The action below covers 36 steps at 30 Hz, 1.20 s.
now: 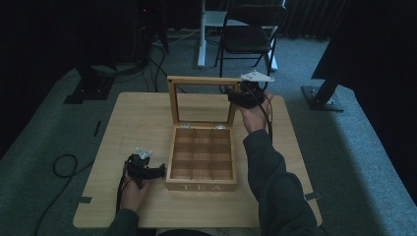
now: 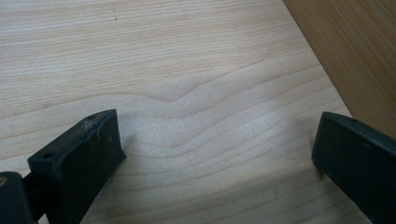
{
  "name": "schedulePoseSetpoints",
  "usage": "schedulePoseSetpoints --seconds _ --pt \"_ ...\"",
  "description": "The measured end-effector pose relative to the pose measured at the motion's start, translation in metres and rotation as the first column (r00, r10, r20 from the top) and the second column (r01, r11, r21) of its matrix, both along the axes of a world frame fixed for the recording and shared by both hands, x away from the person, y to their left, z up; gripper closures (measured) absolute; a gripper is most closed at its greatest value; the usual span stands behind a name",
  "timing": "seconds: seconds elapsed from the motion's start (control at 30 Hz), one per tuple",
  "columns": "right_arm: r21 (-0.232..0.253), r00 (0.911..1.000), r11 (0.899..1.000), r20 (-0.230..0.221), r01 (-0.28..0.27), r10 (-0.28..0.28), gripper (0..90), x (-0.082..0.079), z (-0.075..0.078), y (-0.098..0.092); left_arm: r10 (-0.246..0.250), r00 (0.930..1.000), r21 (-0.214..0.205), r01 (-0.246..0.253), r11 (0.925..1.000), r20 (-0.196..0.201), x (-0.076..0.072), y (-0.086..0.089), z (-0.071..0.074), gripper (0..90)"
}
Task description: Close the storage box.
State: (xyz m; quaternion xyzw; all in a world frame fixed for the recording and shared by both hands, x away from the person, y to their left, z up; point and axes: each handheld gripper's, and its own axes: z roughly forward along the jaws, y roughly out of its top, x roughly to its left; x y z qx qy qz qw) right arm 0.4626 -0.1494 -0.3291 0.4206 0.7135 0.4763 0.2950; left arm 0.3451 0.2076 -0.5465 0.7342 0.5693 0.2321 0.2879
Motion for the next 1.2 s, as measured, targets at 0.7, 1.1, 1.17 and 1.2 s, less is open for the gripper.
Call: schedulePoseSetpoints --seconds 0.7,1.1,1.17,1.2 --pt "-0.061 0.9997 0.998 -0.003 -0.023 0.023 49.3 -0.042 0.001 -0.003 0.000 1.0000 -0.001 0.000 1.0000 -0.001 0.000 0.000 0.000 1.6" --pt "-0.075 0.9990 0.997 -0.043 -0.019 0.015 51.4 -0.052 0.005 -0.012 -0.001 1.0000 0.000 0.001 1.0000 -0.002 0.000 0.000 0.000 1.6" --pt "-0.083 0.9987 0.996 -0.048 -0.024 0.020 50.9 -0.054 0.005 -0.012 -0.001 1.0000 0.000 0.001 1.0000 -0.002 0.000 0.000 0.000 1.6" --pt "-0.083 0.9985 0.996 -0.051 -0.026 0.022 50.8 -0.055 0.005 -0.011 -0.001 1.0000 0.000 0.001 1.0000 -0.002 0.000 0.000 0.000 1.6"
